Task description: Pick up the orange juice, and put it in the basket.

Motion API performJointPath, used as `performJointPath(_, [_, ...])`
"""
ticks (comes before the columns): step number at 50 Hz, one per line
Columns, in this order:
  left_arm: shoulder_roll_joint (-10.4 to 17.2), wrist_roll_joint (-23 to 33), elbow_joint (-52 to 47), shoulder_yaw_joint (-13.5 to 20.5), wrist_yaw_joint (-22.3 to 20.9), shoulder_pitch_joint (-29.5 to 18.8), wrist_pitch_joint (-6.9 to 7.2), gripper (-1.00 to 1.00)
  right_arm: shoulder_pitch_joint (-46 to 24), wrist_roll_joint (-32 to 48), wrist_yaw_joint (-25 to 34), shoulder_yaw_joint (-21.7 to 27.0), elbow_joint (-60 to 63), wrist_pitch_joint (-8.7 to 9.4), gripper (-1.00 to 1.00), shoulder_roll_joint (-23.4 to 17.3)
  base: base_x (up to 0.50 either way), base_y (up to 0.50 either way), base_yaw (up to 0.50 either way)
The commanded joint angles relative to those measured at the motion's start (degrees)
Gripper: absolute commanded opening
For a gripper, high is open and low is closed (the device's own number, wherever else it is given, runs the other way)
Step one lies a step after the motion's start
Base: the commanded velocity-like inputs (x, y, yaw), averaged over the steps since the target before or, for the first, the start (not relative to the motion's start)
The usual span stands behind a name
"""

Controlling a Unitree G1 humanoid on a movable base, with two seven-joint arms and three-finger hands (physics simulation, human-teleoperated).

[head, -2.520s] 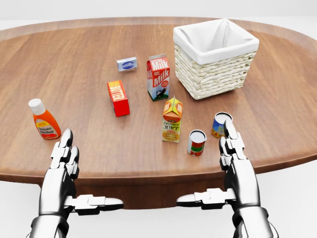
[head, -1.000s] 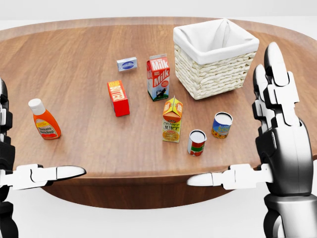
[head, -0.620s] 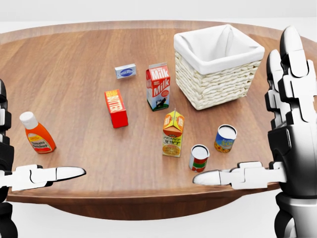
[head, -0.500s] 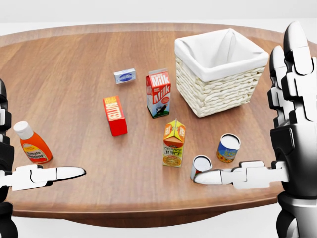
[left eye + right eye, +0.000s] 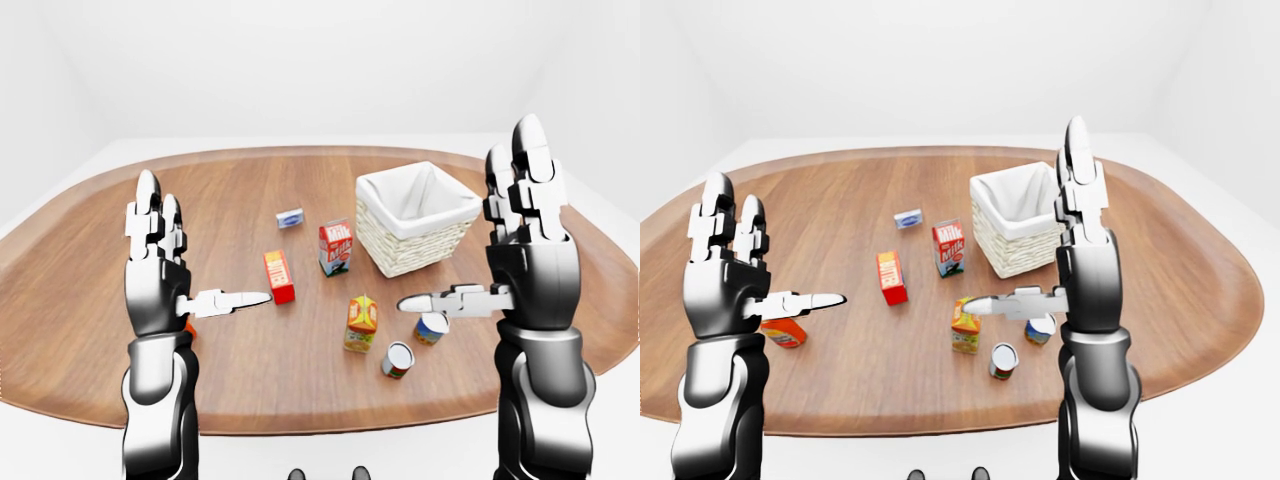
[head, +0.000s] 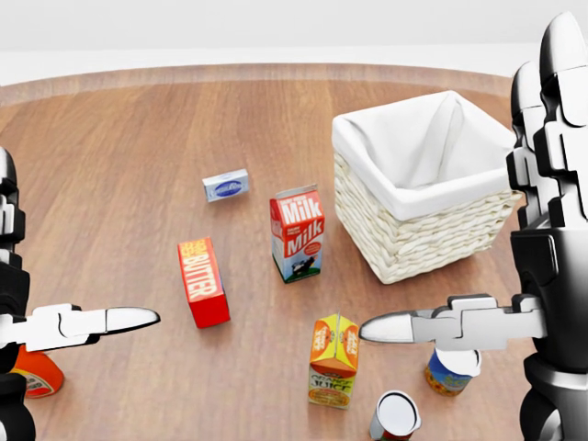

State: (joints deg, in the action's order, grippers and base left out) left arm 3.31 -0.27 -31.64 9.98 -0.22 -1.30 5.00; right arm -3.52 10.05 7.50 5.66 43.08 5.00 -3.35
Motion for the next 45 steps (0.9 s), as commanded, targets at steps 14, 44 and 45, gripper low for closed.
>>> performJointPath(14, [-0.17,0.21,-1.44,-0.18,0.02,0.19,0.00,1.00,-0.69,-1.20,0.06,1.25,1.61,0.00,1.00,-0.48,0.49,-0.05,0.00])
performJointPath(44, [-0.11,-0.05,-0.89,-0.10,0.17,0.14,0.00,1.00,-0.94,-2.03,-0.59,0.97,1.94,0.00,1.00,-0.38,0.34,-0.42,0.00])
performJointPath(45, [-0.11,-0.06,-0.86,-0.08,0.17,0.13,0.00,1.00,-0.93,-1.99,-0.59,0.94,1.99,0.00,1.00,-0.39,0.34,-0.40,0.00])
